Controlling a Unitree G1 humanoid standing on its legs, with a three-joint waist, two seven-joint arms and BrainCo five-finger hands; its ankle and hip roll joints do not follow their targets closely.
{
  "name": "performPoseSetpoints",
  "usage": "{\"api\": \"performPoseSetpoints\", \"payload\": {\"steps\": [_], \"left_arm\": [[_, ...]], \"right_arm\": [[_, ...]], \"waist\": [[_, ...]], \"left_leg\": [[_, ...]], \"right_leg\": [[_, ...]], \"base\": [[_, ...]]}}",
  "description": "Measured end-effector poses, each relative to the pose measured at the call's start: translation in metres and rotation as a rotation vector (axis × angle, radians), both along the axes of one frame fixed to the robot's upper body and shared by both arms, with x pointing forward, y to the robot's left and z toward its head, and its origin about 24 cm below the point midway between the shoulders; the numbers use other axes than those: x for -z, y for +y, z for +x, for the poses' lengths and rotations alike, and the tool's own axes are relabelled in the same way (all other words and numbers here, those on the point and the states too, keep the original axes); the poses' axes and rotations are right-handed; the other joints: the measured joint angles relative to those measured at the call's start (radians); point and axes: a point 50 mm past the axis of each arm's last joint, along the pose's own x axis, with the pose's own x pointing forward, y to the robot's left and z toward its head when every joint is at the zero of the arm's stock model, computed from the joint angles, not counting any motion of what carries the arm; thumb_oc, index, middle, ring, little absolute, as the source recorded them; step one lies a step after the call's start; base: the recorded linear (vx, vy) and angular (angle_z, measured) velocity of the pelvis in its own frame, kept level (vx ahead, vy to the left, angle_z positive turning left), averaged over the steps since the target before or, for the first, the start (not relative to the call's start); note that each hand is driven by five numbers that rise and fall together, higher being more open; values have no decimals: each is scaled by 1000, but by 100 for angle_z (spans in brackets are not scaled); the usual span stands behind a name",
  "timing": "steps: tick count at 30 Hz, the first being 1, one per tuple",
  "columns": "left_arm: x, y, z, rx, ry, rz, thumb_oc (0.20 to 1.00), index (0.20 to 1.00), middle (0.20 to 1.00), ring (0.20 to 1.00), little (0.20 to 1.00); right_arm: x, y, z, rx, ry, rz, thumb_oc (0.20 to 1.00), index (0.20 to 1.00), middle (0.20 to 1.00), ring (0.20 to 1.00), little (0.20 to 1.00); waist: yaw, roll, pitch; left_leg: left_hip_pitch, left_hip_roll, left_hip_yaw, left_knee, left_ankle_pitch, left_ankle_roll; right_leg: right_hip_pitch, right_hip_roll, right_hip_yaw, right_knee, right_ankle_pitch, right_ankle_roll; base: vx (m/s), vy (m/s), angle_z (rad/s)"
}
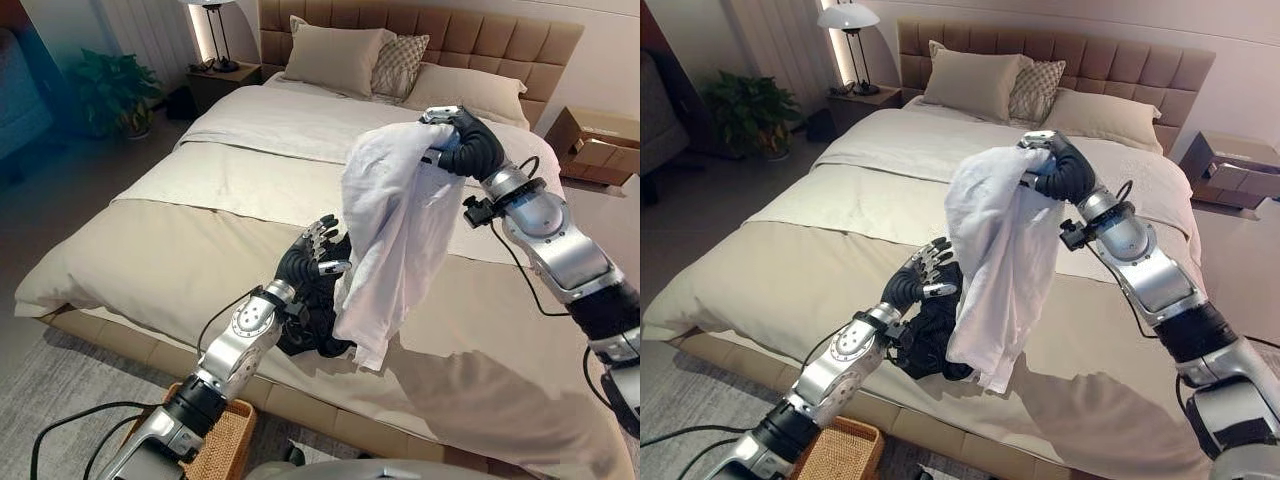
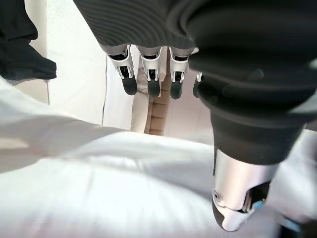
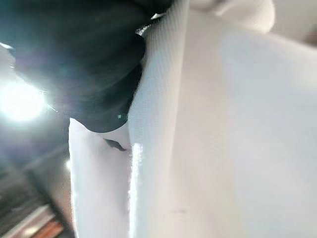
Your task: Pick up clothes into the bucket
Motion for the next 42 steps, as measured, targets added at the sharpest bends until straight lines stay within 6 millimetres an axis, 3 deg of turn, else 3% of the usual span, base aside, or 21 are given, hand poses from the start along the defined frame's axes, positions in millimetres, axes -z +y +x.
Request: {"api": "performPoseSetpoints", "payload": {"steps": [5, 8, 12, 17, 22, 26, 35, 38, 42], "left_arm": [[8, -5, -5, 55, 35, 26, 1000, 1000, 1000, 1000, 1000], [11, -1, -6, 49, 48, 43, 1000, 1000, 1000, 1000, 1000], [18, 4, -7, 31, 81, 63, 1000, 1000, 1000, 1000, 1000], [19, 7, -7, 23, 79, 83, 1000, 1000, 1000, 1000, 1000], [19, 7, -7, 21, 78, 90, 1000, 1000, 1000, 1000, 1000], [20, 6, -8, 22, 81, 92, 1000, 1000, 1000, 1000, 1000], [23, 4, -9, 28, 89, 99, 1000, 1000, 1000, 1000, 1000], [23, 4, -9, 30, 90, 100, 1000, 1000, 1000, 1000, 1000], [23, 4, -10, 32, 92, 100, 1000, 1000, 1000, 1000, 1000]], "right_arm": [[-13, -41, 31, 299, 23, 21, 200, 200, 200, 200, 200], [-24, -46, 36, 380, -29, 75, 200, 200, 200, 200, 200], [-45, -45, 35, 467, -170, 294, 200, 200, 200, 200, 200], [-67, -45, 32, 511, -264, 350, 200, 200, 200, 200, 200], [-91, -38, 30, 479, -339, 376, 200, 200, 200, 200, 200], [-98, -37, 26, 490, -396, 392, 200, 200, 200, 200, 200], [-97, -36, 26, 489, -405, 368, 200, 200, 200, 200, 200], [-83, -34, 31, 453, -329, 312, 200, 200, 200, 200, 200], [-47, -40, 36, 438, -182, 215, 200, 200, 200, 200, 200]], "waist": [[28, -24, -2], [60, -29, 1], [84, -31, 1], [117, -36, 4], [111, -59, 15], [111, -61, 15], [108, -61, 15], [107, -61, 15], [100, -62, 16]], "left_leg": [[-21, -2, -41, 1, 4, 4], [-30, -4, -64, 1, 7, 4], [-42, -11, -99, 1, 10, 1], [-45, -20, -123, 1, 11, -1], [-44, -31, -124, 1, 12, -1], [-44, -37, -122, 1, 12, 0], [-43, -35, -105, 2, 12, 0], [-41, -32, -96, 1, 12, 0], [-39, -30, -93, 1, 12, 0]], "right_leg": [[-10, 0, -44, 0, 0, -1], [-10, 0, -70, 0, 0, -1], [-9, -3, -101, 0, -6, 7], [-2, -7, -123, 0, -10, 12], [0, -18, -122, 0, -15, 19], [0, -23, -121, 0, -15, 20], [-7, -23, -103, 0, -15, 19], [-7, -22, -94, 0, -15, 19], [-7, -21, -91, 0, -15, 19]], "base": [[-30, -1, 23], [2, 7, 25], [37, 19, 27], [23, 23, 16], [4, 9, 2], [0, 0, 0], [-2, 0, -5], [-8, -8, -9], [0, 0, 0]]}}
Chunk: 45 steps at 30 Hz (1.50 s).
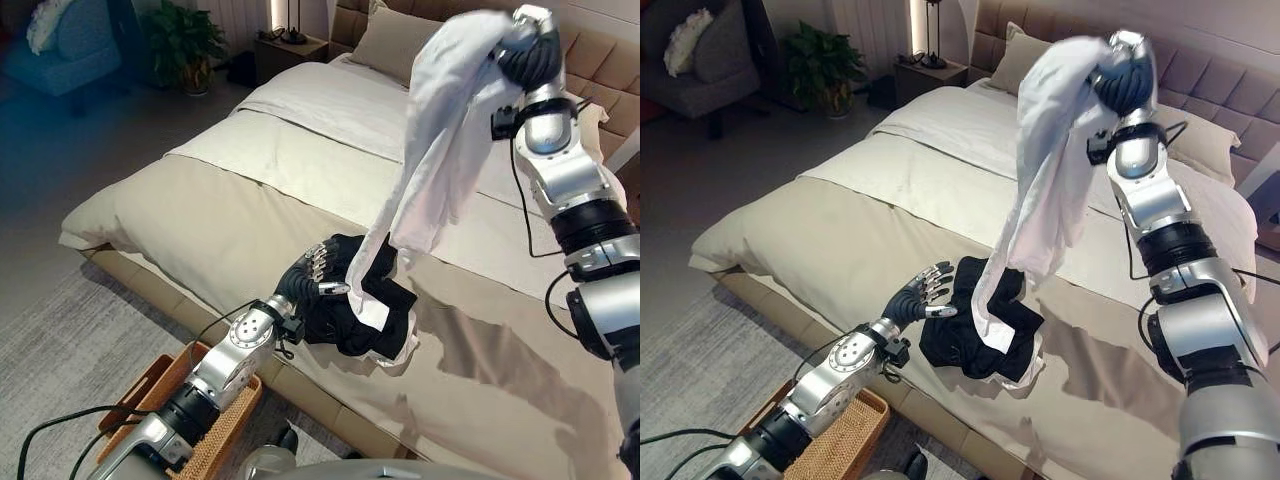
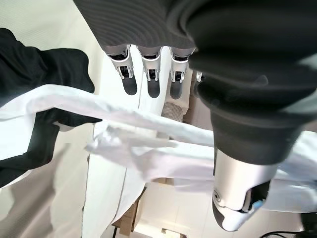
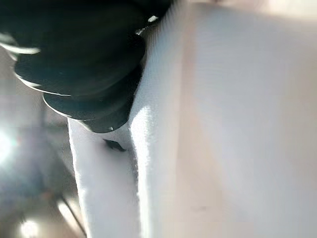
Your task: Pick up clothes into the bucket
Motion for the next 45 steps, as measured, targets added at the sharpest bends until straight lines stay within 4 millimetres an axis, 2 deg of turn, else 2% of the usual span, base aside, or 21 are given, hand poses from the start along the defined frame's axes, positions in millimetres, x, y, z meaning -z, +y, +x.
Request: {"api": "performPoseSetpoints", "payload": {"steps": [4, 6, 7, 11, 13, 16, 20, 30, 36, 45], "left_arm": [[6, 4, -4, -10, 18, 12, 1000, 1000, 1000, 1000, 1000], [6, 8, -4, -23, 13, 23, 1000, 1000, 1000, 1000, 1000], [3, 13, -1, -50, -5, 25, 1000, 1000, 1000, 1000, 1000], [-11, 26, 8, -135, -60, -5, 1000, 1000, 1000, 1000, 1000], [-15, 27, 10, -144, -72, -9, 1000, 1000, 1000, 1000, 1000], [-21, 29, 14, -167, -94, -15, 1000, 1000, 1000, 1000, 1000], [-26, 24, 17, -183, -110, -43, 1000, 1000, 1000, 1000, 1000], [-30, -3, 18, -113, -114, -87, 1000, 1000, 1000, 1000, 1000], [-30, -23, 14, -48, -105, -108, 1000, 1000, 1000, 1000, 1000], [-32, -50, 9, 97, -55, -162, 1000, 1000, 1000, 1000, 1000]], "right_arm": [[40, -10, -2, -4, 136, -20, 200, 200, 200, 200, 200], [50, -10, -4, -21, 164, -26, 200, 200, 200, 200, 200], [61, -9, -12, -58, 184, -34, 200, 200, 200, 200, 200], [83, -3, -29, -174, 253, -84, 200, 200, 200, 200, 200], [88, -3, -32, -196, 274, -85, 200, 200, 200, 200, 200], [97, 5, -46, -291, 302, -89, 200, 200, 200, 200, 200], [92, 25, -56, -421, 285, -93, 200, 200, 200, 200, 200], [59, 77, -84, -742, 144, -74, 200, 200, 200, 200, 200], [57, 111, -100, -939, 131, -76, 200, 200, 200, 200, 200], [62, 132, -113, -1124, 200, -30, 200, 200, 200, 200, 200]], "waist": [[-9, 0, 0], [-14, 1, 1], [-17, 1, 1], [-28, 4, 4], [-47, 7, 6], [-52, 12, 9], [-70, 34, 22], [-76, 40, 22], [-79, 42, 21], [-80, 43, 19]], "left_leg": [[1, 0, 3, 0, 0, 0], [1, 0, 4, 0, 0, 0], [1, 1, 7, 0, 0, 0], [3, 2, 10, -1, 0, 0], [4, 2, 11, -1, 0, 0], [10, 3, 17, -1, 0, 0], [21, 4, 36, -1, -3, 2], [35, 11, 66, -1, -9, 4], [37, 11, 81, -1, -10, 3], [33, 10, 81, -1, -10, 3]], "right_leg": [[0, 0, 3, 0, 0, 0], [0, -1, 4, 0, 0, 0], [-2, 0, 7, 0, 0, 0], [-1, 0, 11, 0, 0, 0], [-1, 0, 12, 0, 0, 0], [3, -1, 19, 0, 0, 0], [8, -1, 36, 0, 2, -1], [10, 4, 67, 0, 6, -5], [6, 3, 81, 0, 9, -6], [3, 3, 81, 0, 13, -5]], "base": [[0, 0, 0], [3, -7, -2], [0, -15, -4], [1, -9, -2], [0, 0, 0], [7, -8, -7], [9, -7, -12], [3, -9, -10], [3, -7, -6], [0, 0, 0]]}}
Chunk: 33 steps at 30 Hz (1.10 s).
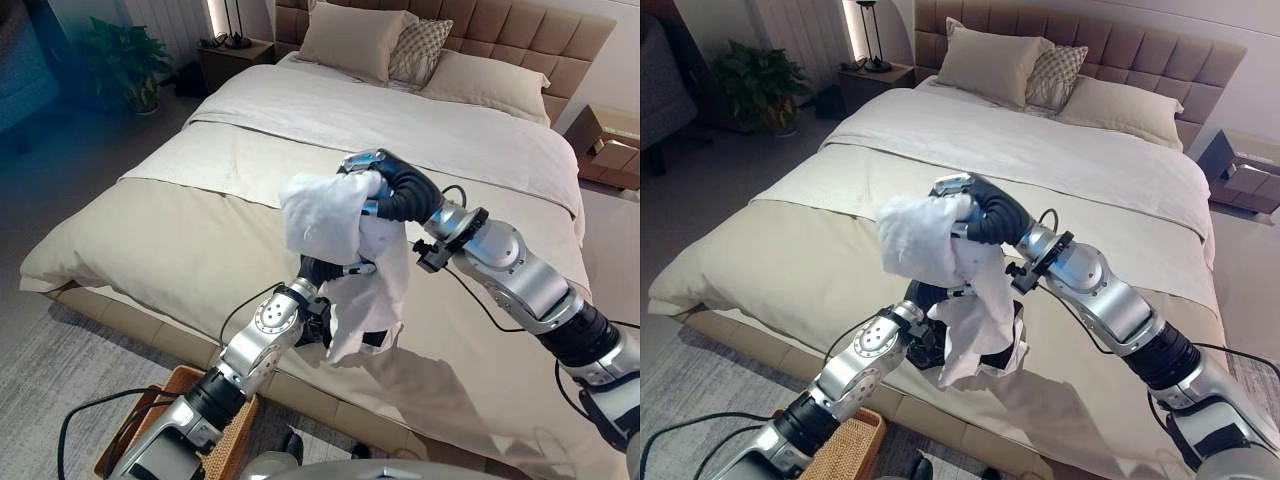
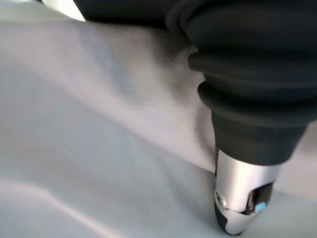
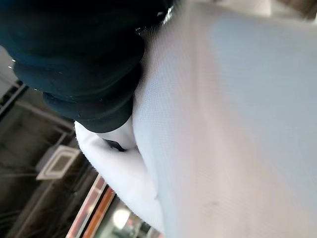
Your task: Pick up clothes into the bucket
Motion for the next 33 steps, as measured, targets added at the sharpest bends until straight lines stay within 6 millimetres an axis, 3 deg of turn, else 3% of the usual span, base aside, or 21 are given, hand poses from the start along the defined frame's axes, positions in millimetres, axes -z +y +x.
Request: {"api": "performPoseSetpoints", "payload": {"steps": [3, 4, 6, 7, 8, 9, 14, 17, 18, 21, 24, 26, 27, 29, 31, 33], "left_arm": [[0, -6, -2, 55, 45, -57, 1000, 1000, 1000, 1000, 1000], [0, -7, -3, 71, 59, -71, 213, 213, 213, 213, 213], [1, -8, -4, 90, 73, -78, 200, 200, 200, 200, 200], [2, -8, -4, 96, 81, -80, 200, 200, 200, 200, 200], [2, -8, -5, 97, 84, -82, 200, 200, 200, 200, 200], [3, -7, -5, 95, 92, -88, 200, 200, 200, 200, 200], [7, 0, -5, 55, 109, -112, 200, 200, 200, 200, 200], [19, 23, -8, -66, 171, -201, 200, 200, 200, 200, 200], [24, 40, -9, -143, 192, -229, 200, 200, 200, 200, 200], [23, 62, -5, -217, 187, -199, 200, 200, 200, 200, 200], [33, 125, -18, -525, 177, -324, 200, 200, 200, 200, 200], [50, 178, -57, -784, 199, -345, 200, 200, 200, 200, 200], [55, 191, -65, -841, 210, -332, 200, 200, 200, 200, 200], [69, 214, -82, -967, 256, -320, 200, 200, 200, 200, 200], [66, 226, -86, -1021, 234, -323, 200, 200, 200, 200, 200], [58, 238, -89, -1068, 185, -292, 200, 200, 200, 200, 200]], "right_arm": [[3, 5, -4, -59, 49, 17, 200, 200, 200, 200, 200], [5, 6, -5, -77, 73, 26, 200, 200, 200, 200, 200], [9, 8, -6, -100, 104, 27, 200, 200, 200, 200, 200], [9, 8, -7, -107, 105, 20, 620, 620, 620, 620, 620], [9, 8, -7, -107, 105, 19, 620, 620, 620, 620, 620], [9, 8, -7, -108, 108, 22, 1000, 1000, 1000, 1000, 1000], [10, 8, -7, -102, 120, 41, 1000, 1000, 1000, 1000, 1000], [13, -5, -5, -37, 129, 96, 1000, 1000, 1000, 1000, 1000], [14, -18, -3, 29, 125, 130, 1000, 1000, 1000, 1000, 1000], [16, -30, -3, 92, 122, 186, 1000, 1000, 1000, 1000, 1000], [29, -64, -13, 243, 123, 277, 1000, 1000, 1000, 1000, 1000], [60, -102, -23, 455, 195, 323, 1000, 1000, 1000, 1000, 1000], [72, -111, -26, 510, 232, 334, 1000, 1000, 1000, 1000, 1000], [125, -130, -38, 667, 425, 355, 1000, 1000, 1000, 1000, 1000], [153, -133, -49, 715, 538, 320, 1000, 1000, 1000, 1000, 1000], [168, -132, -55, 741, 591, 313, 1000, 1000, 1000, 1000, 1000]], "waist": [[-17, 0, 0], [-19, 0, -1], [-22, 0, -2], [-23, 0, -2], [-22, 0, -2], [-21, 0, -3], [-20, 0, -5], [-15, -2, -9], [-19, -3, -10], [-16, -3, -11], [-10, -4, -15], [-16, -12, -21], [-10, -12, -22], [18, -14, -23], [47, -13, -22], [75, -13, -21]], "left_leg": [[-2, -1, -8, 0, 0, 0], [-2, -2, -11, 0, 0, 0], [-2, -2, -13, 0, 0, 0], [-2, -2, -13, 0, 0, 0], [-2, -2, -13, 0, 0, 0], [-2, -2, -12, 0, 0, 0], [-1, -1, -9, 0, 0, 0], [-1, -2, -7, 0, 0, 0], [-1, -1, -7, 0, -1, -1], [-2, 2, -5, 0, -1, 0], [-7, 1, -14, -4, -10, 1], [-2, 0, -18, -1, -19, 0], [-5, -1, -22, -1, -19, 0], [-15, -4, -42, -1, -19, 0], [-22, -6, -56, -1, -18, 1], [-22, -8, -63, -1, -17, 1]], "right_leg": [[1, -1, -6, 0, 0, 0], [2, -1, -9, 0, 0, 0], [2, -2, -10, 0, 0, 0], [2, -1, -10, 0, 0, 0], [2, -1, -11, 0, 0, 0], [2, -1, -10, 0, 0, 0], [2, -1, -8, 0, 0, 0], [2, -1, -6, 0, 0, 0], [0, -1, -5, 0, 0, 0], [-1, 1, -4, 0, 0, 0], [5, 1, -7, 0, -2, 1], [10, 0, -14, 0, -11, -2], [10, 0, -19, 0, -13, -1], [9, -2, -40, 0, -19, 0], [8, -3, -59, 0, -20, 2], [10, -5, -65, 0, -22, 5]], "base": [[5, -1, 5], [10, -1, 8], [0, 0, 0], [0, 0, 0], [0, 0, 0], [0, 0, 0], [3, 2, -1], [-1, 5, -2], [0, 0, 0], [0, 4, -1], [0, 0, 0], [0, -4, 8], [-4, -1, 20], [-12, 8, 28], [-28, 13, 27], [-54, 2, 14]]}}
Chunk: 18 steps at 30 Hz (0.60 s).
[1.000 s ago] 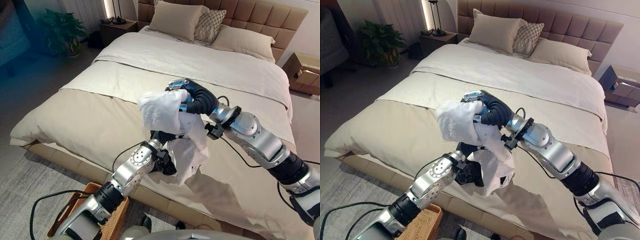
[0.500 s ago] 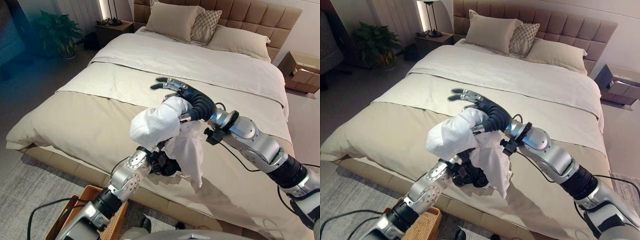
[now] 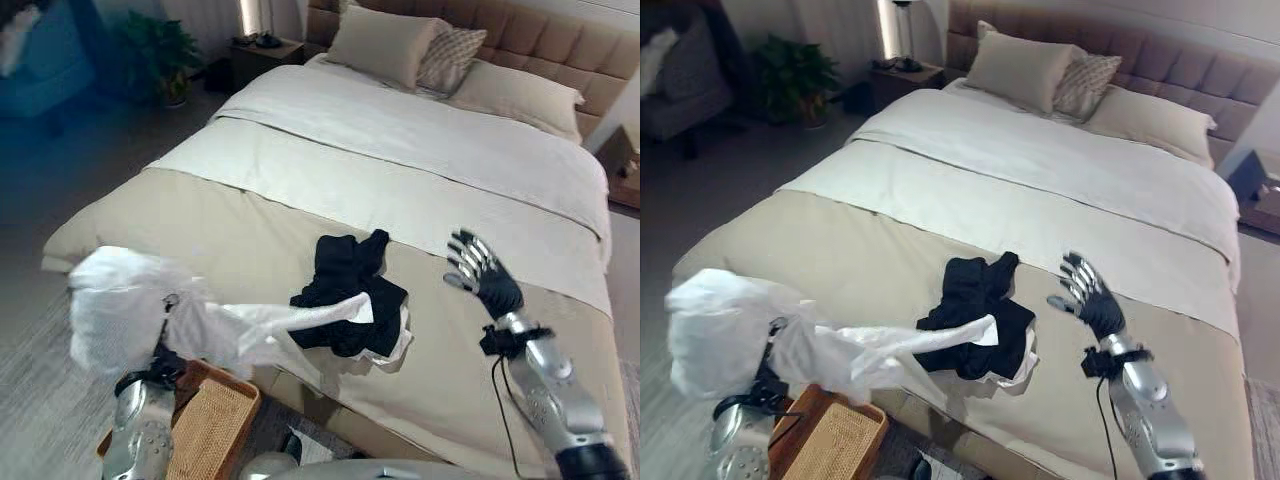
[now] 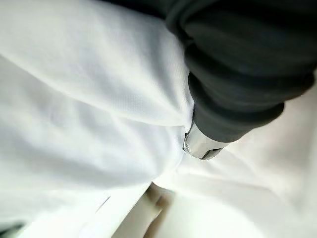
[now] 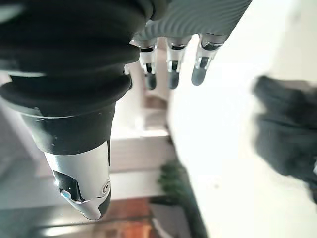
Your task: Pick up clothes into the bucket
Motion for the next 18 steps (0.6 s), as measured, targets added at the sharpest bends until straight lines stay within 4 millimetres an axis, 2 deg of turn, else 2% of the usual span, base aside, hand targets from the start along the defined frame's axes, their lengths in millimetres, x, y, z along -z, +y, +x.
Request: {"api": "performPoseSetpoints", "payload": {"steps": [3, 4, 5, 7, 9, 14, 18], "left_arm": [[-19, 13, 2, -40, -48, 105, 200, 200, 200, 200, 200], [-31, 19, 4, -51, -70, 165, 200, 200, 200, 200, 200], [-37, 22, 6, -53, -81, 195, 200, 200, 200, 200, 200], [-54, 30, 10, -67, -112, 282, 200, 200, 200, 200, 200], [-72, 43, 10, -114, -151, 365, 200, 200, 200, 200, 200], [-80, 46, 20, -141, -177, 396, 200, 200, 200, 200, 200], [-71, 46, 34, -116, -126, 391, 200, 200, 200, 200, 200]], "right_arm": [[20, -2, -5, 23, 79, -36, 1000, 1000, 1000, 1000, 1000], [35, -5, -9, 46, 138, -46, 1000, 1000, 1000, 1000, 1000], [42, -7, -10, 55, 169, -62, 1000, 1000, 1000, 1000, 1000], [66, -13, -23, 85, 281, -100, 1000, 1000, 1000, 1000, 1000], [91, -17, -36, 117, 404, -141, 1000, 1000, 1000, 1000, 1000], [129, -25, -59, 169, 609, -223, 1000, 1000, 1000, 1000, 1000], [140, -18, -57, 152, 660, -261, 1000, 1000, 1000, 1000, 1000]], "waist": [[18, -6, 2], [27, -14, 8], [32, -17, 10], [53, -20, 24], [55, -37, 50], [74, -53, 113], [74, -68, 150]], "left_leg": [[-12, -5, -23, 0, 3, 1], [-16, -5, -31, 0, 5, 0], [-19, -6, -37, 0, 5, 0], [-26, -8, -45, 0, 7, -1], [-37, -12, -62, 1, 11, -3], [-84, -31, -95, 28, 18, -5], [-141, -41, -122, 64, 15, -10]], "right_leg": [[-1, -3, -23, 0, -6, 6], [-3, -3, -30, 0, -6, 6], [-4, -3, -37, 0, -7, 7], [-6, -5, -48, 0, -8, 9], [-12, -7, -62, 0, -9, 10], [-29, -14, -101, 0, -9, 11], [-60, -18, -128, 2, -7, 12]], "base": [[-77, -2, 25], [-66, -4, 17], [-69, -2, 21], [-69, -1, 18], [-70, 5, 19], [-98, 3, 22], [-101, 18, 21]]}}
